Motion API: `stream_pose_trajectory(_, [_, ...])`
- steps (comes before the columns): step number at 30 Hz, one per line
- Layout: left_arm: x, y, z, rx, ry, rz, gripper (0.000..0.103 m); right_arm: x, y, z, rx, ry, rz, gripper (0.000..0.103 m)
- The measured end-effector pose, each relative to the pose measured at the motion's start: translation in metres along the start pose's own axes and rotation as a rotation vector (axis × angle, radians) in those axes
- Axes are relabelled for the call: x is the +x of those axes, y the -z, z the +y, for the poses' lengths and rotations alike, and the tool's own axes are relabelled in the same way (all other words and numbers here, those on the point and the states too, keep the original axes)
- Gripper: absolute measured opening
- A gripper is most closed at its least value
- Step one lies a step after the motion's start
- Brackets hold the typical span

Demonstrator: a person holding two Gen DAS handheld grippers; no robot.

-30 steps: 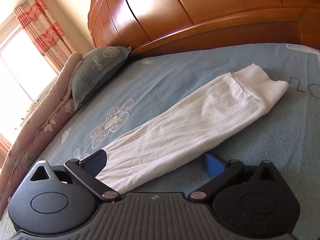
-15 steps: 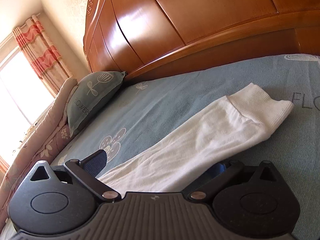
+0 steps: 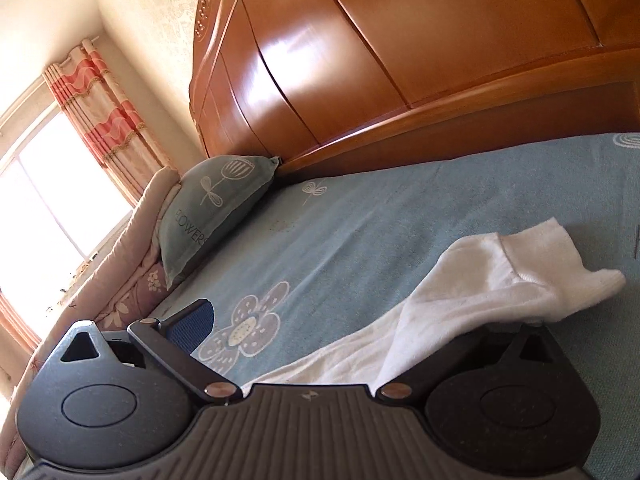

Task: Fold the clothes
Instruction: 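Grasp the sleeve cuff with the right gripper and lift it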

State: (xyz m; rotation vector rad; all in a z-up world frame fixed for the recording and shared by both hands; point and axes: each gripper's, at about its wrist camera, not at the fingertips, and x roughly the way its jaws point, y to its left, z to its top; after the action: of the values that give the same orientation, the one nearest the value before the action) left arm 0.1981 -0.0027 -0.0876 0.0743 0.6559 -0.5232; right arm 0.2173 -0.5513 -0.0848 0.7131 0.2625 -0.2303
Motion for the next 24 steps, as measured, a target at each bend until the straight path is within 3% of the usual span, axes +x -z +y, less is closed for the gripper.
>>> stream_pose_trajectory(15, [-0.029, -0.008, 0.001, 0.049, 0.067, -0.014, 0.102, 0.007, 0.012, 0.112, -0.140, -0.150, 0.160, 0.103])
stream_pose_trajectory(24, [-0.043, 0.005, -0.006, 0.160, 0.094, 0.046, 0.102, 0.027, 0.034, 0.178, -0.202, -0.193, 0.252, 0.103])
